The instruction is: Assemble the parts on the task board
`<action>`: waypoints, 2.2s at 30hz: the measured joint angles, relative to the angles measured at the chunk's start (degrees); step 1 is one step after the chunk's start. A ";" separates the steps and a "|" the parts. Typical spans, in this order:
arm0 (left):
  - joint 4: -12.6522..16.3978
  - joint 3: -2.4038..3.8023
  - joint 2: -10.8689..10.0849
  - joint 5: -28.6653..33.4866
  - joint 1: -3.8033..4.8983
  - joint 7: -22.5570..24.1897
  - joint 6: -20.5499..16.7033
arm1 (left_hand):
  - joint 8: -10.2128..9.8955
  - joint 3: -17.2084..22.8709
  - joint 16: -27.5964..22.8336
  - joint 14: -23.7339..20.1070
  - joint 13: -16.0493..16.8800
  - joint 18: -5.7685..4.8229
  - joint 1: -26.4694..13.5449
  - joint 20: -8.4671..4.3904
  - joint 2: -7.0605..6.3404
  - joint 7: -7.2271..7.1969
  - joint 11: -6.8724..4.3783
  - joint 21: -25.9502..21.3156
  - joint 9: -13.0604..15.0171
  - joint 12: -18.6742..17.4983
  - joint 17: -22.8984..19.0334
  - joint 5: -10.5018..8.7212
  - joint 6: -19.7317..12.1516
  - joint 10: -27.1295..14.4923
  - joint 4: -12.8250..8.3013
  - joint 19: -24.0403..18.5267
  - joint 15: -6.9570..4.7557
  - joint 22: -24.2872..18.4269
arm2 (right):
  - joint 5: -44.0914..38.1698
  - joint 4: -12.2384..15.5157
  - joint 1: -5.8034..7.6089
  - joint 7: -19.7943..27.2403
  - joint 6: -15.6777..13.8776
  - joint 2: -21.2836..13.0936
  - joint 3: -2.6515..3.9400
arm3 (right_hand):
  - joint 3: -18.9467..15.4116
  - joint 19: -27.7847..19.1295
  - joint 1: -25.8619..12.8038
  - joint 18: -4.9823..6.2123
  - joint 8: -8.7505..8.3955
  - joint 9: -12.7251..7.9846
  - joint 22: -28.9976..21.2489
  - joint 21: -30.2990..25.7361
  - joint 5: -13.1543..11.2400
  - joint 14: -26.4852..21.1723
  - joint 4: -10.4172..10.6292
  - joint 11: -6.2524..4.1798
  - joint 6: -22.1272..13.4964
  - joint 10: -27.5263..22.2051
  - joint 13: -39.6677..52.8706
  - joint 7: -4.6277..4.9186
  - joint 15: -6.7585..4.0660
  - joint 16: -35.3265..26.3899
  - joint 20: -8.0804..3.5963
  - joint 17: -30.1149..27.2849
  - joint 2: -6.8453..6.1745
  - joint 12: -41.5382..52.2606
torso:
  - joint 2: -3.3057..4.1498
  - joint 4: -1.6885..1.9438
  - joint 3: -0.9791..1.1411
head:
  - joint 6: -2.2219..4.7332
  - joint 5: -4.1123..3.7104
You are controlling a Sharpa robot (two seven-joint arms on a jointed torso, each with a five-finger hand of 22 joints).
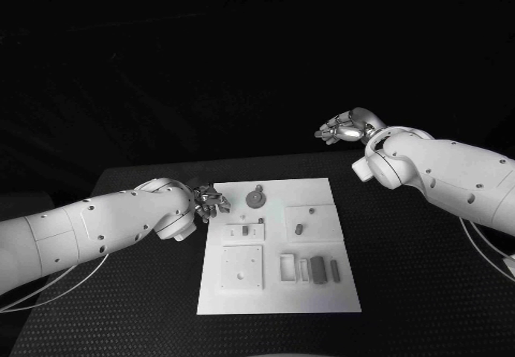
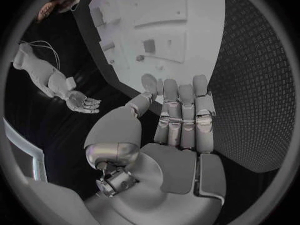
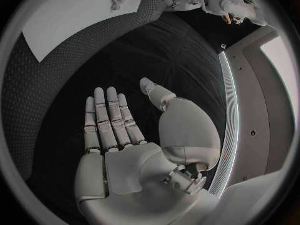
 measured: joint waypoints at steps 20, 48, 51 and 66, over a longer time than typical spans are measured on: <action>3.23 -4.01 0.36 -0.23 -0.68 -2.53 -2.16 | 0.00 0.07 0.21 0.39 0.01 0.00 -0.02 -0.21 -0.02 -0.13 0.16 0.00 -0.01 0.22 0.01 0.04 0.12 0.23 -0.08 0.40 0.00 -0.01 | 0.08 -0.06 0.00 -0.01 0.01 -0.05 -0.01 | 0.00 0.00 0.00 0.00 0.00 -0.05 0.12 0.00 0.00 0.00 0.00 0.00 0.00 0.00 -0.11 0.00 0.00 0.00 0.00 0.06 0.00 0.00 | 0.08 -0.11 -0.04 | -0.65 0.15; 2.24 -4.00 1.15 -1.27 -1.12 -3.30 -0.34 | 0.01 -0.03 0.20 0.39 -0.04 0.01 -0.32 -0.19 -0.33 -0.25 0.09 0.00 -0.01 0.22 -0.04 -0.01 0.23 0.50 -0.13 0.40 0.00 -0.02 | 0.13 -0.05 -0.01 -0.01 0.11 0.11 -0.01 | -0.16 0.00 0.00 0.00 0.29 -0.10 0.24 -0.22 0.00 0.00 0.16 0.00 0.00 0.00 -0.16 0.00 0.00 -0.04 0.00 0.14 0.00 0.00 | 0.08 -0.07 -0.01 | -1.20 -0.09; 2.06 -3.99 1.28 -1.42 -1.15 -3.33 -0.24 | 0.01 -0.05 0.20 0.39 -0.04 0.00 -0.32 -0.18 -0.32 -0.25 0.09 0.00 -0.01 0.22 -0.03 -0.01 0.23 0.50 -0.12 0.40 0.00 -0.02 | 0.13 -0.05 -0.01 -0.01 0.11 0.10 -0.01 | -0.16 0.00 0.00 0.00 0.29 -0.13 0.28 -0.22 0.00 0.00 0.16 0.00 0.00 0.00 -0.22 0.00 0.00 -0.22 0.00 0.13 0.00 0.00 | 0.08 -0.08 0.01 | -1.27 -0.08; 1.12 -3.87 1.89 -2.21 -1.23 -3.34 -0.14 | 0.17 -0.22 0.17 0.39 -0.04 0.01 -0.32 -0.09 -0.32 -0.24 0.08 0.00 -0.01 0.22 -0.09 -0.23 0.21 0.52 -0.11 0.47 0.01 0.02 | 0.16 -0.05 -0.01 -0.01 0.14 0.08 -0.01 | -0.16 0.00 0.00 0.00 0.29 -0.14 0.34 -0.22 0.00 0.00 0.16 0.00 0.00 0.00 -0.25 0.00 0.00 -0.22 0.00 0.18 0.00 0.00 | 0.08 -0.11 0.03 | -1.48 -0.27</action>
